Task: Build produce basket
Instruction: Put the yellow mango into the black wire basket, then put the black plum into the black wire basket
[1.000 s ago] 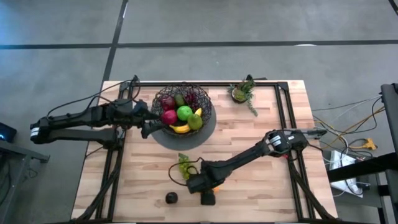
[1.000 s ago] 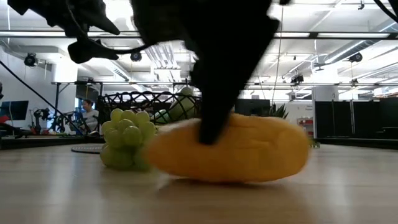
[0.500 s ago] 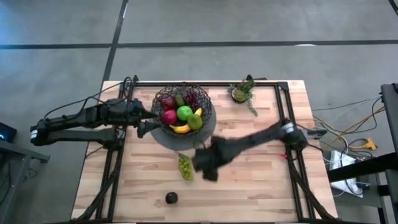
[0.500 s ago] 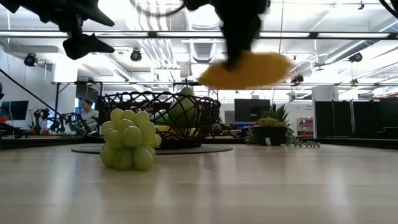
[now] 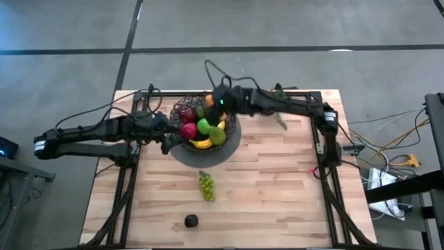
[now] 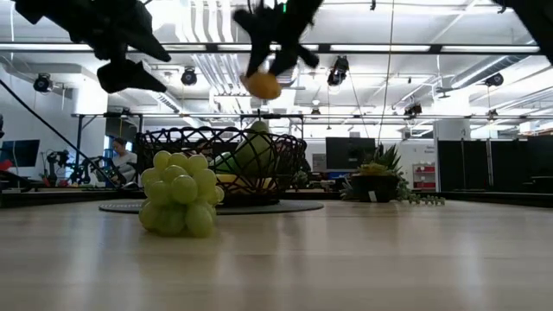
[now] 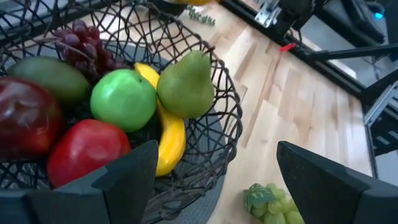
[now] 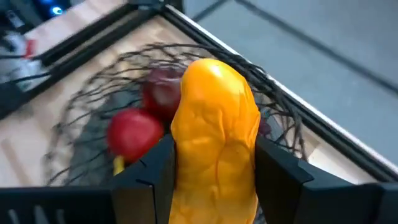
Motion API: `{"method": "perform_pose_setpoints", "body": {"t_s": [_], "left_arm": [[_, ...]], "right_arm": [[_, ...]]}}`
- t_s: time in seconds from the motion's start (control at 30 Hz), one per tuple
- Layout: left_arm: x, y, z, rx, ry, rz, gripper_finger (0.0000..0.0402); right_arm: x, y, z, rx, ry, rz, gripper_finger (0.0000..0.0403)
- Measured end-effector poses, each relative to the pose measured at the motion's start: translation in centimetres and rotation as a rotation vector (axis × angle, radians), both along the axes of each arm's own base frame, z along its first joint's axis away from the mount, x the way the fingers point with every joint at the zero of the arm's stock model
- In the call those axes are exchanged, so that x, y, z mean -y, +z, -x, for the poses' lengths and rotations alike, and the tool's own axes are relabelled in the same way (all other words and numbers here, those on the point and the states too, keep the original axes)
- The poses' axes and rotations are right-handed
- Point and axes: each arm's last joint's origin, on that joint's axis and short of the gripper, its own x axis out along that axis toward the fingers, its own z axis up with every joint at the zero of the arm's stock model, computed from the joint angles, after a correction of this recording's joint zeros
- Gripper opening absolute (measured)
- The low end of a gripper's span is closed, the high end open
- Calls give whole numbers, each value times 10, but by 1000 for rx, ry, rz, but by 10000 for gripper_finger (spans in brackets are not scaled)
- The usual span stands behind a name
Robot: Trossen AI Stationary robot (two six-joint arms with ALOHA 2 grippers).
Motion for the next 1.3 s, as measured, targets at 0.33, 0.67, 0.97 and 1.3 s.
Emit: {"method": "perform_pose_setpoints", "body": {"t_s": [0.33, 0.67, 0.97, 1.3], "left_arm": [[-1, 0, -5, 4, 20, 49, 311], [1, 4, 1, 37, 24, 40, 311], [0, 1, -3, 15, 24, 44, 311], [0, 2, -1, 20, 25, 42, 311]], "right_arm": [[70, -78, -10, -111, -174, -238, 167], [73, -102, -16, -160, -153, -294, 199], [70, -105, -13, -197, -152, -373, 274], [28, -41, 2, -146, -176, -159, 299]]}}
